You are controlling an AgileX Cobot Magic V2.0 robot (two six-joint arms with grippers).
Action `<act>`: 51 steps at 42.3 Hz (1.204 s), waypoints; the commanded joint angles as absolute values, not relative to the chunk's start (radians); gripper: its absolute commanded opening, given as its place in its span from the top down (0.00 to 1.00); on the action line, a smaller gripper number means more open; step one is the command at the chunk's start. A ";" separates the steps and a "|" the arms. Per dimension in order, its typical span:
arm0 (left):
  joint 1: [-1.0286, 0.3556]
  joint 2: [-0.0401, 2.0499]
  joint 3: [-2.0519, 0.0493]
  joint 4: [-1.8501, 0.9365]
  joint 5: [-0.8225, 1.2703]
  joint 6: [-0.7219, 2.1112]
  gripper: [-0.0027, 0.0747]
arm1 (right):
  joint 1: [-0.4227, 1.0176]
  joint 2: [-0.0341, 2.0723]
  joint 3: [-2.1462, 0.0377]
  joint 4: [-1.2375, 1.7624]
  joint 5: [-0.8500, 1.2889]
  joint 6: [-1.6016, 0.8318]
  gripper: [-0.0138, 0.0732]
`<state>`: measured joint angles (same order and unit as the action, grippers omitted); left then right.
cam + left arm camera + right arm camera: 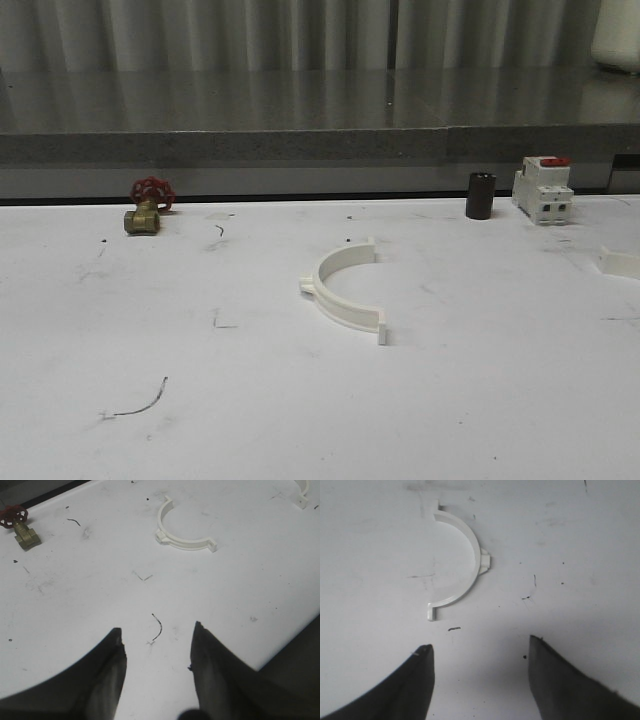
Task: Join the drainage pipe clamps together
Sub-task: 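Lower the right gripper and grasp the end of the other clamp half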
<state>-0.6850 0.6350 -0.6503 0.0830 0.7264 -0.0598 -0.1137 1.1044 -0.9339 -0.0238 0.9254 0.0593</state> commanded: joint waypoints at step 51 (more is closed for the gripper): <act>-0.684 0.636 -0.676 0.080 0.657 -0.059 0.57 | -0.152 1.818 -1.180 0.027 0.725 -0.033 0.33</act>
<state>-0.6850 0.6350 -0.6503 0.0830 0.7264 -0.0598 -0.1459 1.8480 -1.1493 0.0369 0.7441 -0.0212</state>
